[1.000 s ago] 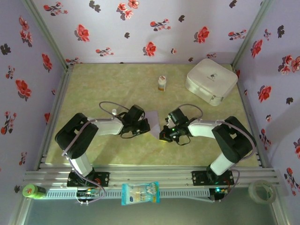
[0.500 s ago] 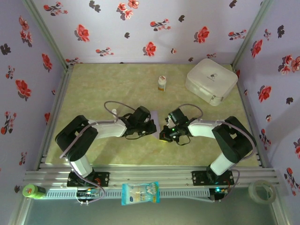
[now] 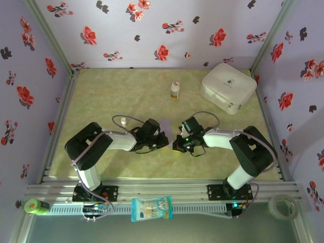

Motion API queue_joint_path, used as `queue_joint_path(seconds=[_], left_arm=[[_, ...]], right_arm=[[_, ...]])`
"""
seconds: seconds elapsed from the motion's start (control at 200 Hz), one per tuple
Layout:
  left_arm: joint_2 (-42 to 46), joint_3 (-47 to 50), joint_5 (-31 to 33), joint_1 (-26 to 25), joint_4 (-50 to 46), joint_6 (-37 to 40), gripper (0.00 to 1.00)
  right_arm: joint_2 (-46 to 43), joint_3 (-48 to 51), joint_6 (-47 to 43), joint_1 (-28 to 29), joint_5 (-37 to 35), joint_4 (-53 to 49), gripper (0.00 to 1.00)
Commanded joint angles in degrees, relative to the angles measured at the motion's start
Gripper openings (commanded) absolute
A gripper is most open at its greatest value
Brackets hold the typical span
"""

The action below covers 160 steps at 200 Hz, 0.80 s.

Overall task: Fold a paper plane with a square sheet of paper (pick it up from the middle)
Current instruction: Third fold the triangle at the center of the table.

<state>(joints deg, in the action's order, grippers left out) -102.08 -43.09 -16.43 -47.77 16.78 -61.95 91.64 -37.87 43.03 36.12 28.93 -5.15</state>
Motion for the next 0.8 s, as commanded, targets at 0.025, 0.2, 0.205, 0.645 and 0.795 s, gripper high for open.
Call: queue_joint_path(seconds=[0.025,0.2,0.205,0.645,0.795], left_arm=[[0.25,2.92,3.8,4.48,-2.19,3.02,0.05],[1.57,5.09,2.8,7.4,-1.3,4.6,0.07],[1.6,5.2,2.8,7.5,-1.26,4.67,0.07],[2.8,8.73,3.17,11.19,0.13,6.94,0.15],[4.55,7.61,2.98,11.95,-3.92,8.69,0.19]], right_arm=[[3.16,1.93,-1.45,-0.26,-7.08,-7.74,0.0],[3.97,2.17,-1.1,-0.26,-6.62,-6.81,0.0],[3.98,2.18,-1.1,-0.26,-6.65,-6.81,0.0],[3.91,2.38,-1.28,-0.26,-5.93,-6.19,0.0],[3.57,2.98,-1.02,-0.25,-5.14,-4.89,0.0]])
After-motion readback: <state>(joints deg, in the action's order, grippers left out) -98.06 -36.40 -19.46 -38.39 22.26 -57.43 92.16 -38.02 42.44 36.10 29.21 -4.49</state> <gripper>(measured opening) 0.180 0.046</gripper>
